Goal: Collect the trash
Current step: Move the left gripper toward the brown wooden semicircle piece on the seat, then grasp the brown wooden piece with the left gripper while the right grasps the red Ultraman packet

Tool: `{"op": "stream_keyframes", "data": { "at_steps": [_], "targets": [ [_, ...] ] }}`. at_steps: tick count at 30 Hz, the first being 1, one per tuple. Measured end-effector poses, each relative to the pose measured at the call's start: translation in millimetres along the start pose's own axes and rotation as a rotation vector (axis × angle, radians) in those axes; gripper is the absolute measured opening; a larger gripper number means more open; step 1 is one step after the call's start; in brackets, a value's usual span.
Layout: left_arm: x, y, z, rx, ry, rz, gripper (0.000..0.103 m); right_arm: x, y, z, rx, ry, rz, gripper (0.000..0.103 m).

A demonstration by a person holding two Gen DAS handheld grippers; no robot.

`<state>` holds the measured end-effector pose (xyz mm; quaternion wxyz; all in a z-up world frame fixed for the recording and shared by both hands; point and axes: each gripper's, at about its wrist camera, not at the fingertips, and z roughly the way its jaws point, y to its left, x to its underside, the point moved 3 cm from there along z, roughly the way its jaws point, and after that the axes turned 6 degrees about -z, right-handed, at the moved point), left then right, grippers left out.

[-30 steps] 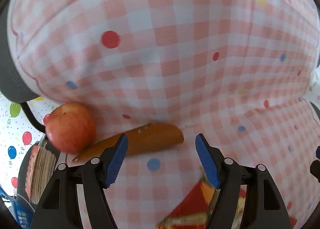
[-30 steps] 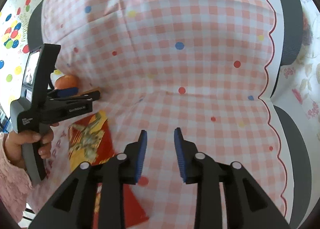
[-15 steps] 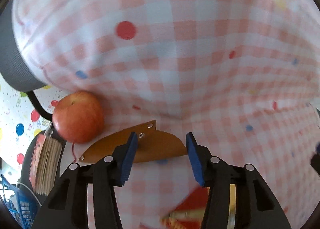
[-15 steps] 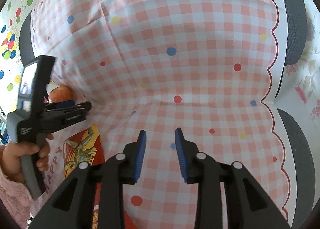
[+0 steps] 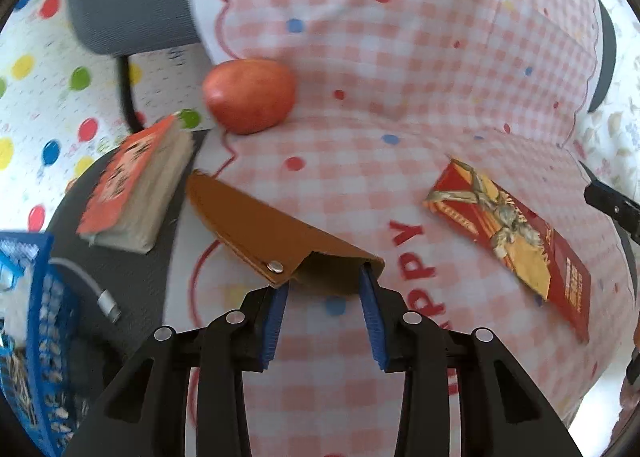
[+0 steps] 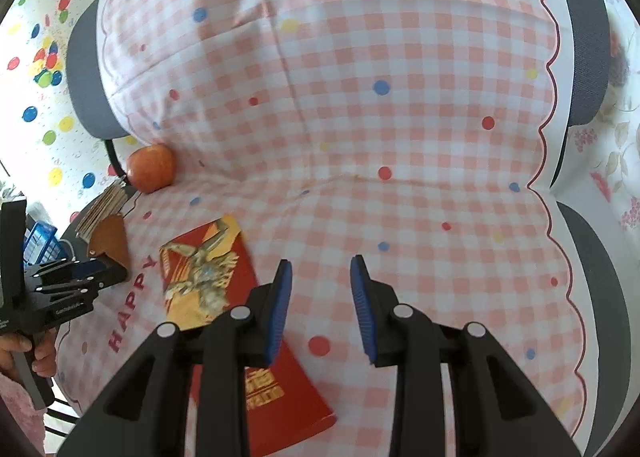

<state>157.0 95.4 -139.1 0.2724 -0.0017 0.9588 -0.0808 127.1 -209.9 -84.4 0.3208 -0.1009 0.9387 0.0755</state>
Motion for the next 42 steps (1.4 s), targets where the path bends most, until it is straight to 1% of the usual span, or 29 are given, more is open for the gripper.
{"op": "stream_keyframes", "data": {
  "at_steps": [2,3,4,5,6,7,10,14,16,17,18,19,20,22,23,25,26,27,29,32,34,37,38,40,41,42],
  "targets": [
    [5,7,-9,0.005,-0.012,-0.029,0.039,2,6,-3,-0.007,-0.001,-0.006,0.030],
    [10,10,-14,0.011,-0.017,-0.043,0.042,4,9,-5,-0.010,-0.002,-0.010,0.031],
    [15,12,-18,0.014,-0.027,-0.061,0.058,6,12,-8,-0.016,-0.003,-0.017,0.034],
    [19,14,-23,0.013,-0.041,-0.078,0.077,8,14,-9,-0.019,-0.003,-0.024,0.041],
    [23,18,-30,0.014,-0.063,-0.097,0.082,12,16,-11,-0.020,-0.002,-0.035,0.046],
    [25,19,-35,0.013,-0.086,-0.113,0.084,14,18,-12,-0.020,0.001,-0.041,0.046],
    [18,21,-33,-0.025,-0.110,-0.154,0.084,23,19,-13,-0.031,0.011,-0.037,0.046],
    [-4,26,-14,-0.078,-0.097,-0.196,0.084,31,20,-22,-0.041,0.005,-0.027,0.046],
    [-10,28,-2,-0.124,-0.070,-0.206,0.083,35,20,-27,-0.039,0.000,-0.027,0.046],
    [-11,28,4,-0.138,-0.053,-0.211,0.079,35,19,-28,-0.038,0.000,-0.026,0.046],
    [-9,29,10,-0.160,0.000,-0.233,0.075,37,19,-29,-0.036,0.001,-0.026,0.046],
    [-8,29,12,-0.158,0.011,-0.242,0.073,39,18,-29,-0.033,0.003,-0.025,0.046],
    [-5,29,10,-0.141,0.004,-0.252,0.071,40,17,-29,-0.035,0.005,-0.024,0.046],
    [2,22,4,-0.116,0.000,-0.223,0.066,44,19,-26,-0.067,0.011,-0.035,0.046],
    [9,13,-2,-0.082,-0.003,-0.185,0.065,46,21,-25,-0.093,0.014,-0.043,0.046],
    [21,0,-9,-0.044,-0.002,-0.125,0.065,49,24,-16,-0.167,0.031,-0.039,0.046],
    [32,-11,-16,-0.036,-0.012,-0.074,0.065,51,25,-12,-0.175,0.043,-0.035,0.046],
    [37,-17,-20,-0.027,-0.020,-0.051,0.065,53,27,-6,-0.174,0.061,-0.046,0.046],
    [53,-30,-33,0.017,-0.020,-0.019,0.065,58,33,0,-0.163,0.087,-0.081,0.046],
    [68,-45,-46,0.049,-0.024,0.024,0.065,65,41,-2,-0.124,0.104,-0.123,0.046],
    [75,-57,-54,0.053,-0.033,0.058,0.065,70,39,-9,-0.111,0.128,-0.111,0.046],
    [86,-77,-65,0.087,-0.048,0.135,0.065,85,29,-23,-0.099,0.158,-0.061,0.046],
    [90,-84,-68,0.088,-0.062,0.174,0.065,89,28,-27,-0.105,0.161,-0.050,0.046],
    [92,-88,-69,0.066,-0.082,0.192,0.068,94,27,-37,-0.107,0.147,-0.061,0.046],
    [91,-87,-69,0.062,-0.078,0.180,0.068,95,27,-41,-0.103,0.134,-0.074,0.047],
    [89,-84,-70,0.057,-0.076,0.160,0.070,94,25,-44,-0.097,0.118,-0.083,0.051]
  ]
}}
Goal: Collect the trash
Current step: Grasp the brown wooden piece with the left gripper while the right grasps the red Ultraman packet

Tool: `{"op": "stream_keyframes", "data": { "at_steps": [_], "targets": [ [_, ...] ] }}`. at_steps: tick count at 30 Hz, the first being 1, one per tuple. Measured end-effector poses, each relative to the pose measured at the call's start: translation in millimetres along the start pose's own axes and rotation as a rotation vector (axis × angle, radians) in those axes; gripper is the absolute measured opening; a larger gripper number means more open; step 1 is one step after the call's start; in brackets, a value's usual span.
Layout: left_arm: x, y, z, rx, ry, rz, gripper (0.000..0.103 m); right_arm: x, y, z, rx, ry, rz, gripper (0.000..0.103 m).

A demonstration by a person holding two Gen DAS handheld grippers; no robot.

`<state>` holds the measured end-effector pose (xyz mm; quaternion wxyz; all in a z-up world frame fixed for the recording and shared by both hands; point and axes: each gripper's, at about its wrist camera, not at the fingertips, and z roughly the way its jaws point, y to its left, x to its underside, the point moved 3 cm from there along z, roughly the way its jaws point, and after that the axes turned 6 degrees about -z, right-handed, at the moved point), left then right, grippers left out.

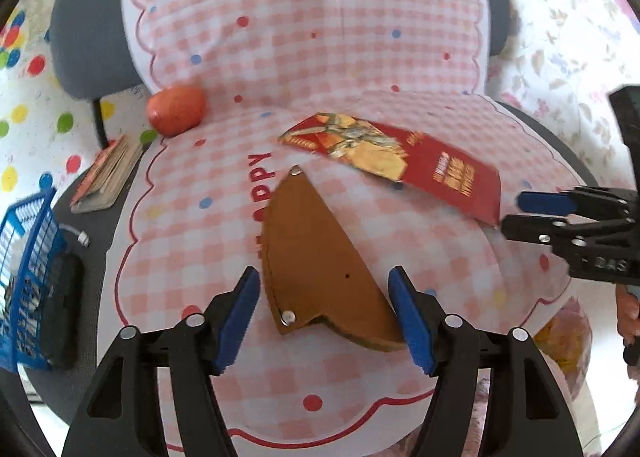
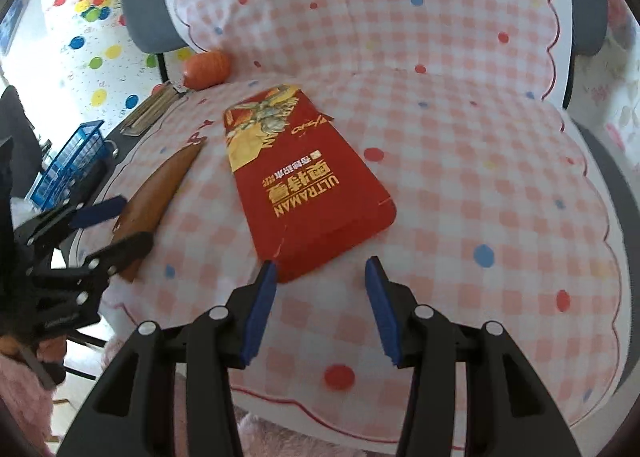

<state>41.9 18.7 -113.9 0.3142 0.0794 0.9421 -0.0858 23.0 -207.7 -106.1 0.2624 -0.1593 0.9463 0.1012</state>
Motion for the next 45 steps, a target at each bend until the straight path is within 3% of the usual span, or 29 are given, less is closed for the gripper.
{"op": "stream_keyframes", "data": {
  "at_steps": [1,3,5,8,14,18,23,27,30,35,39,45],
  "targets": [
    [-1,3,-2,-0.001,-0.004,-0.014,0.073,-3,-2,-5,0.010,-0.030,-0.006,0.054],
    [-5,8,-11,-0.002,-0.029,-0.044,0.076,-13,-3,-7,0.006,-0.073,-0.012,0.072],
    [-7,13,-16,-0.003,-0.045,-0.060,0.084,-23,-4,-3,0.002,-0.095,-0.021,0.081],
    [-10,19,-18,-0.019,-0.053,-0.082,0.084,-42,-2,15,-0.024,-0.087,-0.042,0.087],
    [-6,40,-15,-0.028,-0.030,-0.150,0.084,-53,-3,54,-0.114,0.005,-0.023,0.090],
    [0,44,-14,-0.020,-0.020,-0.164,0.084,-41,15,47,-0.141,0.017,-0.092,0.092],
    [5,39,-18,0.004,-0.019,-0.167,0.084,-27,44,38,-0.059,0.039,-0.210,0.092],
    [8,33,-26,0.016,-0.032,-0.155,0.084,-18,49,28,0.038,0.011,-0.217,0.091],
    [12,24,-30,0.022,-0.036,-0.141,0.084,-7,44,24,0.043,-0.002,-0.192,0.079],
    [14,9,-24,-0.012,-0.021,-0.116,0.084,-4,39,-3,0.043,-0.094,-0.131,0.078],
    [11,7,-15,-0.056,-0.016,-0.152,0.084,-9,31,-36,0.074,-0.170,-0.081,0.078],
    [6,10,5,-0.094,0.009,-0.223,0.069,-5,25,-67,0.112,-0.206,-0.053,0.078]
  ]
}}
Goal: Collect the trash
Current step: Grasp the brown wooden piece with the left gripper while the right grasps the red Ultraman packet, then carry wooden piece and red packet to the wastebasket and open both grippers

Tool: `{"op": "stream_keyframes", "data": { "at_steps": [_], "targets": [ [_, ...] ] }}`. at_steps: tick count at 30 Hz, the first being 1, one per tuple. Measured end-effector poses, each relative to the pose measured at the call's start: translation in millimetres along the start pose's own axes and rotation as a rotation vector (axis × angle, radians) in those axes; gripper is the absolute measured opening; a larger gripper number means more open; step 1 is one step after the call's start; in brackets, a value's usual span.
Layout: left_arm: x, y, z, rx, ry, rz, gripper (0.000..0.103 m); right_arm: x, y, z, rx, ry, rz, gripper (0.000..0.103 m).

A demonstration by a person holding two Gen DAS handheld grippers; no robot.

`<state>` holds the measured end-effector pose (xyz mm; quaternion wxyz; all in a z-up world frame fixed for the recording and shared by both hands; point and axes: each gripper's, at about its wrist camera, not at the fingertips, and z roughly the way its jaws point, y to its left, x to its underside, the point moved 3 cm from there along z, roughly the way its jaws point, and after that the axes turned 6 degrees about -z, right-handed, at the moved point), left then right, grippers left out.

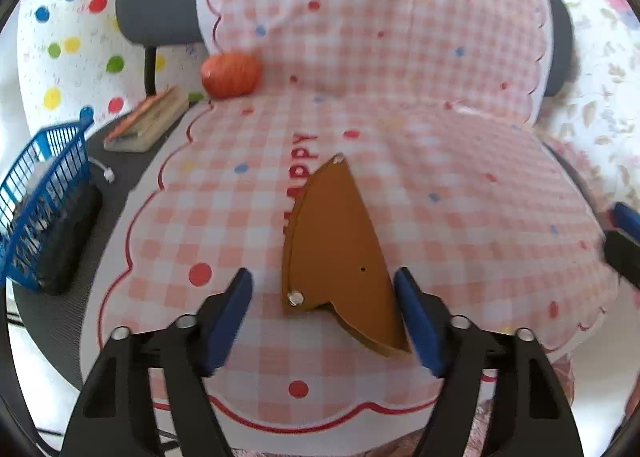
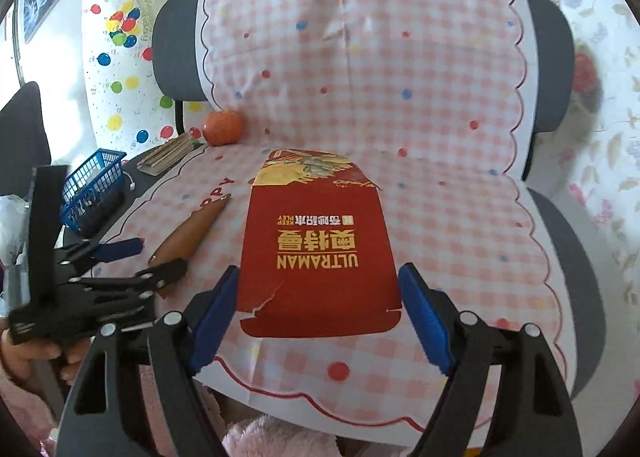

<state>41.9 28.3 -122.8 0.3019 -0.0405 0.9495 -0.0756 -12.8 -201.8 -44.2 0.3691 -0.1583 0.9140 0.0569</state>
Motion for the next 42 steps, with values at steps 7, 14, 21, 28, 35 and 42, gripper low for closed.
{"op": "stream_keyframes", "data": {
  "at_steps": [7,14,21,28,35,42],
  "targets": [
    [-2,-5,-24,0.038,-0.073,0.029,0.053,5,-8,-25,0.029,-0.028,0.018,0.078],
    [1,-29,-87,0.126,-0.159,0.118,0.053,15,-24,-62,0.055,-0.052,0.062,0.078],
    [30,-80,-125,0.217,-0.213,0.227,0.053,56,-38,-109,0.140,-0.039,0.111,0.078],
    [84,-139,-120,0.351,-0.138,0.331,0.053,123,-58,-159,0.281,0.020,0.193,0.079],
    [126,-190,-120,0.456,-0.058,0.424,0.053,188,-67,-196,0.368,0.104,0.260,0.079],
    [141,-214,-118,0.487,-0.029,0.471,0.053,230,-77,-181,0.360,0.181,0.338,0.079]
  ]
}}
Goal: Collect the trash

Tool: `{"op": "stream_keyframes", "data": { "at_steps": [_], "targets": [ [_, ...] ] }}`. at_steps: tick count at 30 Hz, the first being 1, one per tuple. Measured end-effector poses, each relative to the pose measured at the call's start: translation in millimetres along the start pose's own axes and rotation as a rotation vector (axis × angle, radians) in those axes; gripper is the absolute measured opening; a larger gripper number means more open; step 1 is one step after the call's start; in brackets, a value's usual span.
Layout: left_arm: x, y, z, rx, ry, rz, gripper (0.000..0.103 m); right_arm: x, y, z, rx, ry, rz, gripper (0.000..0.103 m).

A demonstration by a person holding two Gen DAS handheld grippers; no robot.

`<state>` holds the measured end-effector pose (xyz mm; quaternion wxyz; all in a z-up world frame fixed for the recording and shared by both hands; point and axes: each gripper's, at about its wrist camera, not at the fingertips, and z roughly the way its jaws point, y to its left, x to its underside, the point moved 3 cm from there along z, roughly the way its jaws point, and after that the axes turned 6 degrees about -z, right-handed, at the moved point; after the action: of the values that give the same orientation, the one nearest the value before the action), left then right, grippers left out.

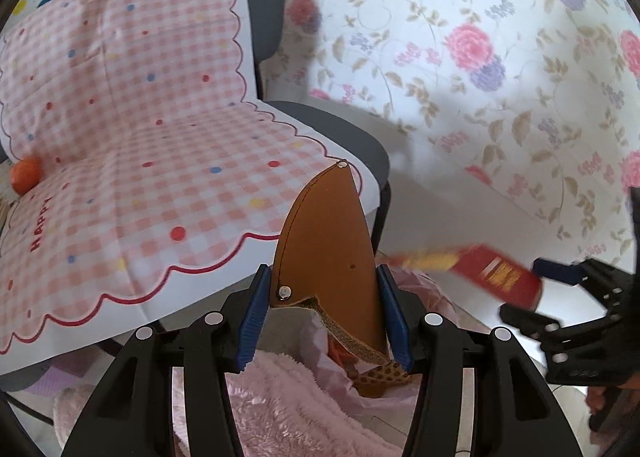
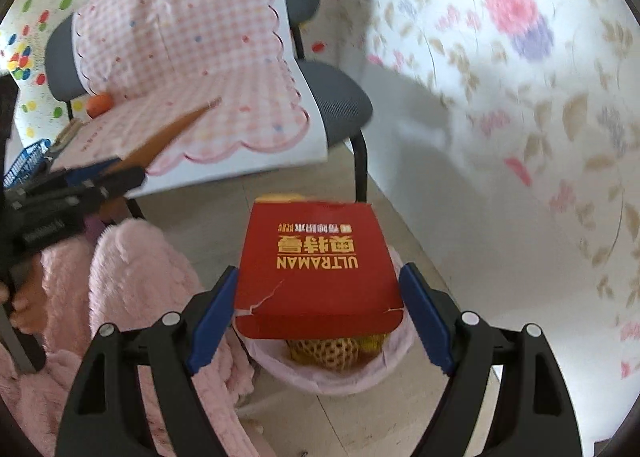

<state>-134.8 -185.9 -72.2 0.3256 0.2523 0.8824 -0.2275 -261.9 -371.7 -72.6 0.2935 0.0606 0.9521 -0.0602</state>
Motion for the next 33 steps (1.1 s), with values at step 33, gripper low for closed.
{"op": "stream_keyframes", "data": {
  "at_steps": [33],
  "targets": [
    [4,5,6,-0.093,0.080,0.068,0.090,-30,-25,-14,-0.037,-0.119,0.115,0.097]
  ]
}}
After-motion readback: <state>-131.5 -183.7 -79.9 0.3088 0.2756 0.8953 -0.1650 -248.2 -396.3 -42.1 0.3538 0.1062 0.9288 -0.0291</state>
